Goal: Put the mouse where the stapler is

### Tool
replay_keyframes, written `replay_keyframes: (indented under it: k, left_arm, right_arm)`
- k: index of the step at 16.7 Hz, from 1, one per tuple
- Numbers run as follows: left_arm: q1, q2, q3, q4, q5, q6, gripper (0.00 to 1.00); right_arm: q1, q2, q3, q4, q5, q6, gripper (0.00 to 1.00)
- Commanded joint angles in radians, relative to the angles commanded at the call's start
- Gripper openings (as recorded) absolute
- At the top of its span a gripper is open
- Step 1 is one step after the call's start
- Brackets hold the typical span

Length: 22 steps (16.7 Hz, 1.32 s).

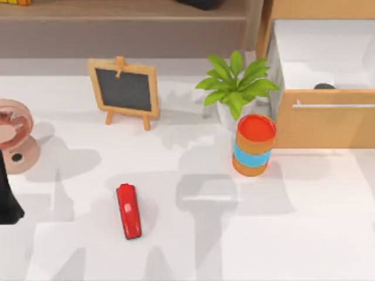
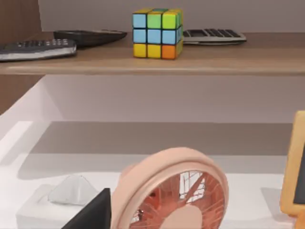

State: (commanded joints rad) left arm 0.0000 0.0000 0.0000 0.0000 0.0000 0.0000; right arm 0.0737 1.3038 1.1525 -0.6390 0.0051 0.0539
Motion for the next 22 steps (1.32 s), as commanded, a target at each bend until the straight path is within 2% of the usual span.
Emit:
replay_keyframes:
  k: [7,12,16,22]
  left_arm:
    - [0.000,0.000,0.000,0.000,0.000,0.000,1.00]
    - [0.000,0.000,0.000,0.000,0.000,0.000,1.00]
    - [0.000,0.000,0.000,0.000,0.000,0.000,1.00]
    - [0.000,0.000,0.000,0.000,0.000,0.000,1.00]
  right_arm:
    - [0.040,0.633,0.556,-0.311,0.003,0.025,1.00]
    - [0.056,0.961,0.844,-0.471,0.005,0.038,1.00]
    - [0.060,1.099,0.970,-0.539,0.007,0.046,1.00]
    - [0.058,1.119,0.990,-0.548,0.007,0.049,1.00]
